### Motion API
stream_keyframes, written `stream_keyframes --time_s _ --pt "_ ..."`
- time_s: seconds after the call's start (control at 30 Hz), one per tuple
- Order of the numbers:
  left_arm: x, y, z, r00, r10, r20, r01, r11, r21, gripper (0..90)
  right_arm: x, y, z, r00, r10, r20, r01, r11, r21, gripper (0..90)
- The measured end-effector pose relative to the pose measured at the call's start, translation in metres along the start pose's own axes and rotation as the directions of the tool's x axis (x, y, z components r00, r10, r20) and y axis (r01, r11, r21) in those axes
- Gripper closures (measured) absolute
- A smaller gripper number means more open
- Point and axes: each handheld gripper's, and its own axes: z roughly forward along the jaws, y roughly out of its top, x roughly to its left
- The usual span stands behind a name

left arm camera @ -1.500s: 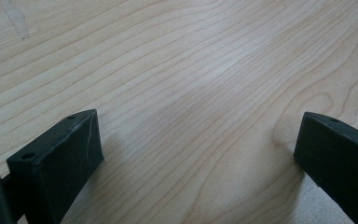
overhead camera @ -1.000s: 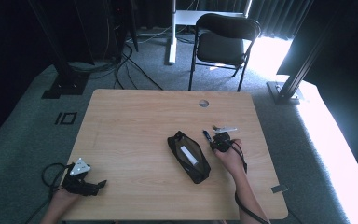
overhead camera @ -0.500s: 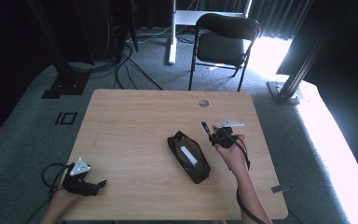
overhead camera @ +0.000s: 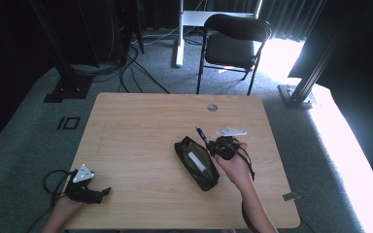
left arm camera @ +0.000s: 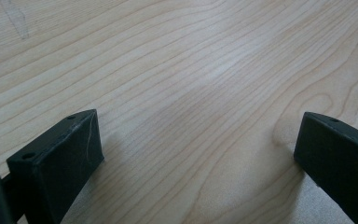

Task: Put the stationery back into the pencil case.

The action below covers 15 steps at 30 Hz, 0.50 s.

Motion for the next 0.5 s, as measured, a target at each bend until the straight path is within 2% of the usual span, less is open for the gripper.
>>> stream_keyframes --time_s 0.2,0.33,0.5 --pt "0.0 0.0 0.0 1.0 -0.001 0.0 0.001 1.0 0.0 1.1 0.018 -0.001 0.002 0.9989 -0.032 -0.035 0.032 0.999 0.012 79.2" --pt "0.0 0.0 0.0 1.0 0.0 0.0 0.0 1.0 0.0 1.1 0.025 -0.004 0.01 0.9978 -0.048 -0.046 0.051 0.997 0.054 79.3" --pt "0.0 0.0 0.0 1.0 0.0 0.0 0.0 1.0 0.0 1.1 0.028 -0.008 0.022 0.998 -0.05 -0.037 0.055 0.991 0.12 79.3"
